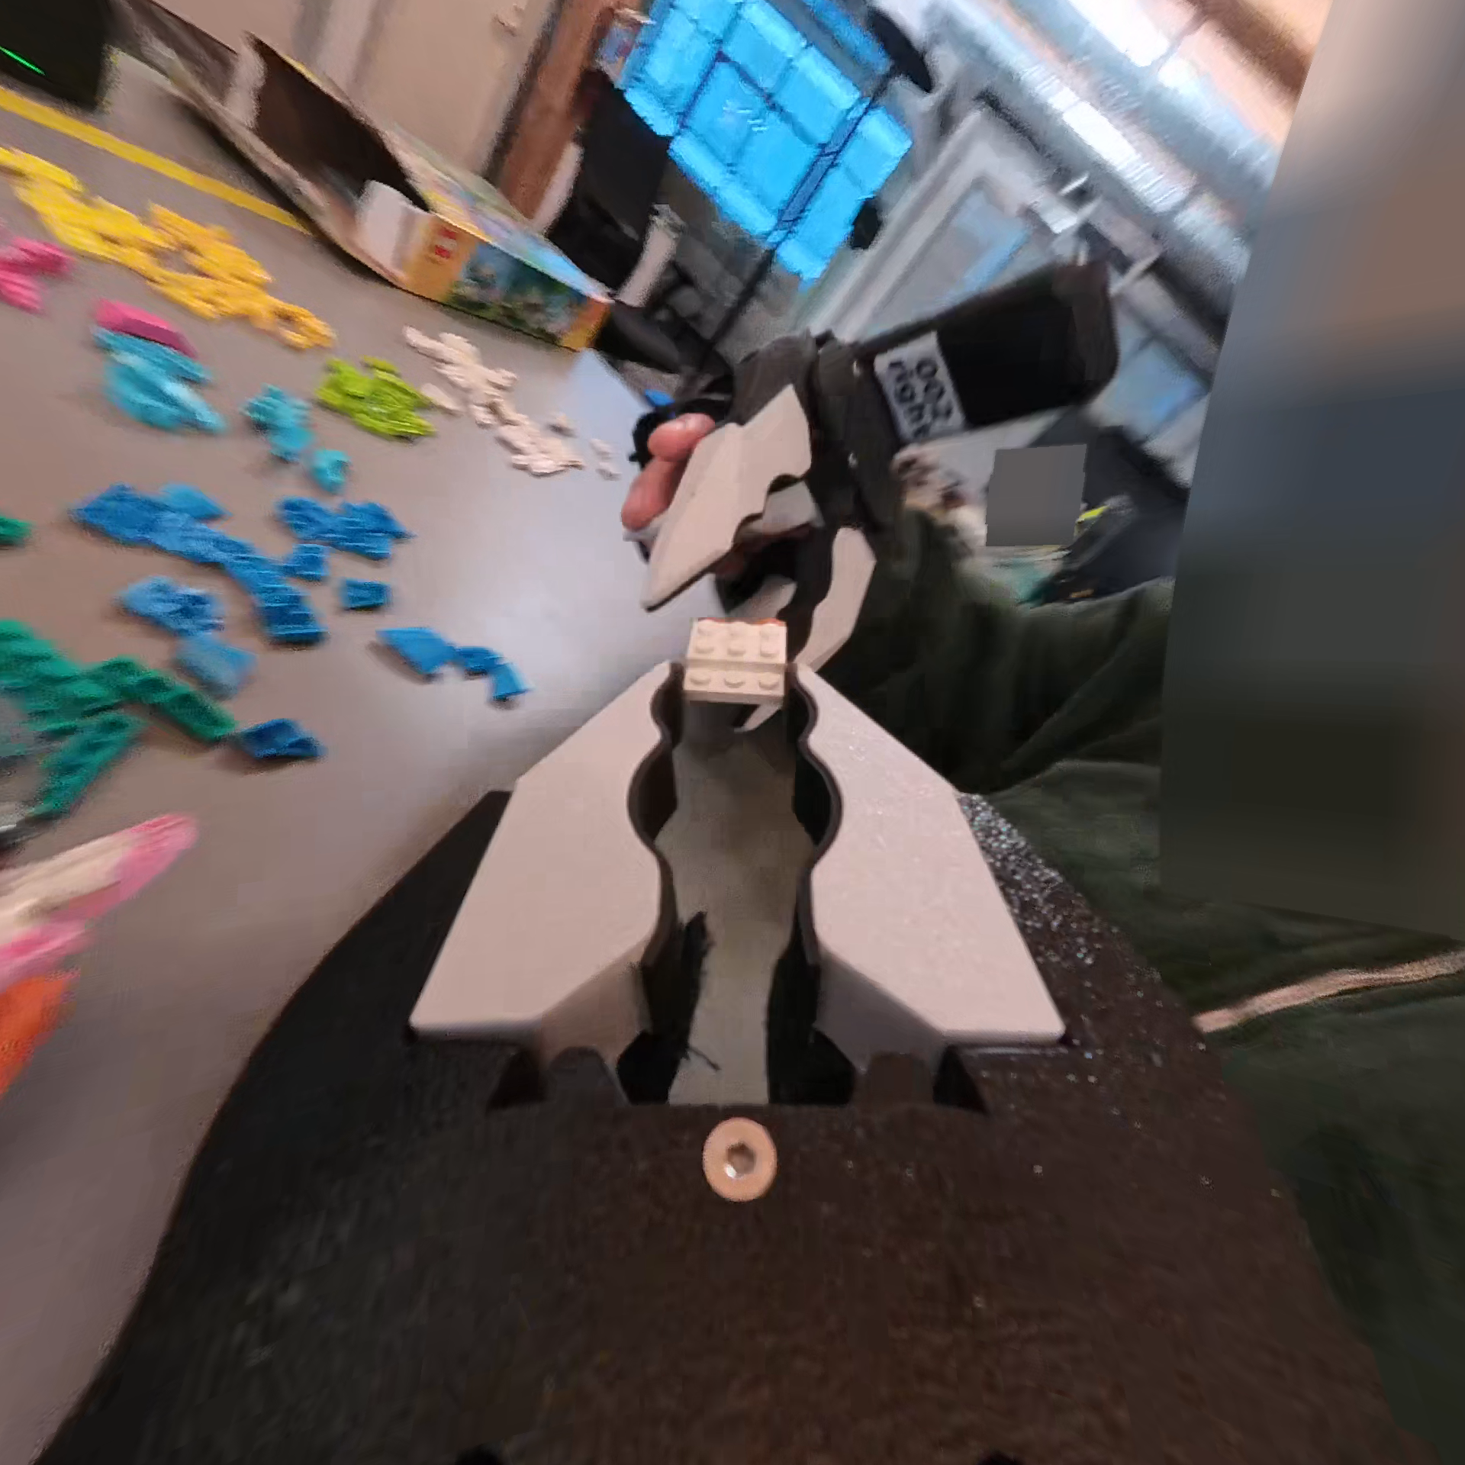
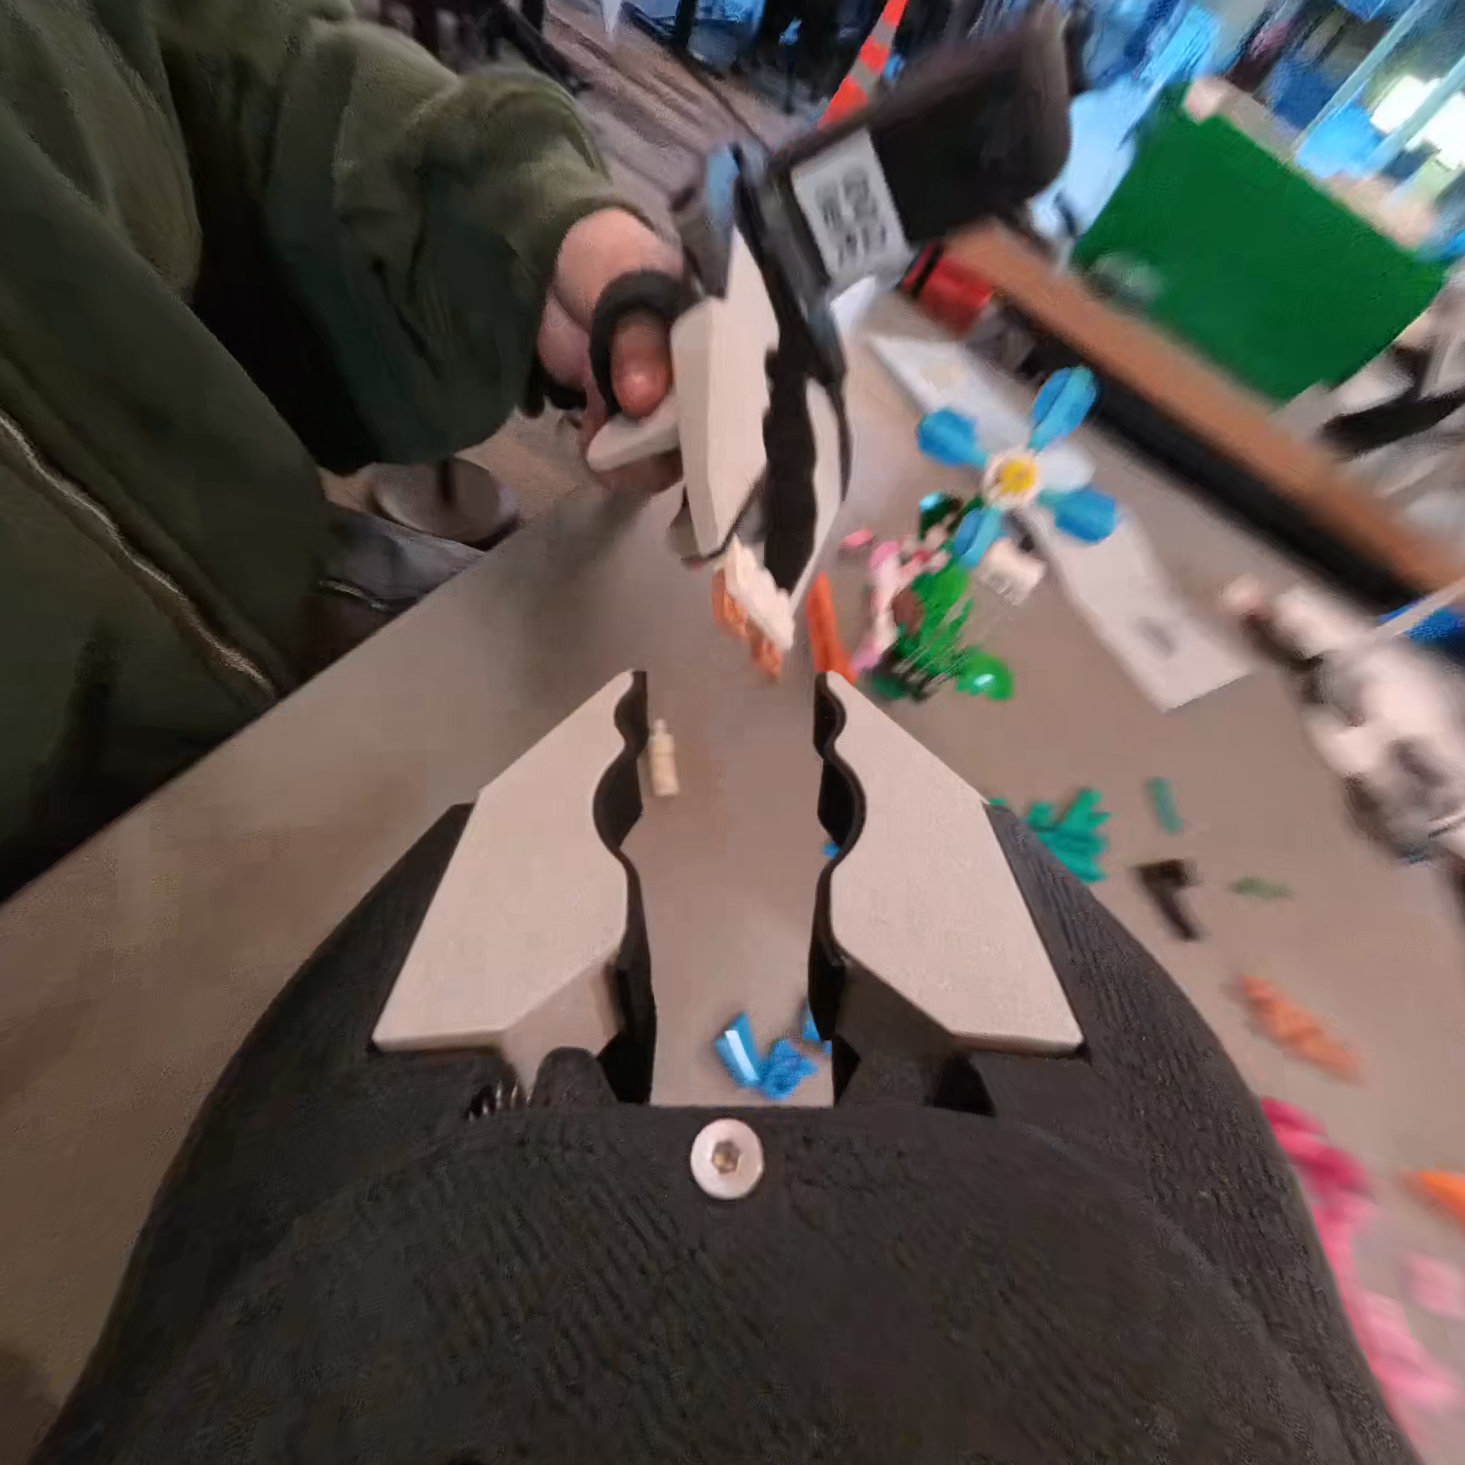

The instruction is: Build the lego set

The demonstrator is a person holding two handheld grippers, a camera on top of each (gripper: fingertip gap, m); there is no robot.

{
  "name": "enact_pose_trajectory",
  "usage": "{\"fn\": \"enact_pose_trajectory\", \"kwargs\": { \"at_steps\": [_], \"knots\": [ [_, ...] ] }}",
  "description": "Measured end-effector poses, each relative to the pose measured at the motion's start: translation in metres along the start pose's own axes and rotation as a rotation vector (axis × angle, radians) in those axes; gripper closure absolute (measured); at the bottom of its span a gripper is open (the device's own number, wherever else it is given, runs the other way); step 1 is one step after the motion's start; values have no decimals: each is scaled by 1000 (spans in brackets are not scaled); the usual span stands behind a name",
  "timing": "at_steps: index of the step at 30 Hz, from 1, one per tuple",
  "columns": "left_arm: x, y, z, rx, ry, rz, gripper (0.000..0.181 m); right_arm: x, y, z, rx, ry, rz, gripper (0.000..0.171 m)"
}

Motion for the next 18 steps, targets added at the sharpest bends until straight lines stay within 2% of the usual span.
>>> {"fn": "enact_pose_trajectory", "kwargs": {
  "at_steps": [1, 6, 9, 15, 18],
  "knots": [
    [-5, 3, -1, 73, -64, 21, 159, 4, 8, -3, 79, -38, 1, 131],
    [-6, 20, -18, 481, -229, 147, 158, 25, 23, -4, 254, -159, -67, 132],
    [-1, 27, -24, 612, -270, 206, 158, 29, 24, -3, 249, -189, -81, 144],
    [1, 32, -20, 569, -258, 175, 158, 29, 25, -2, 236, -202, -64, 147],
    [3, 39, -16, 541, -282, 251, 157, 32, 30, -4, 216, -181, 6, 147]
  ]
}}
Point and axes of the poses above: each gripper's, where its closed fingertips meet, x out along the fingers, y out of its underside, z = x × y across the jaws, the point moved 10 cm from there along -x, back along the fingers, and after that the axes turned 14 degrees about x, right-handed, at the moved point
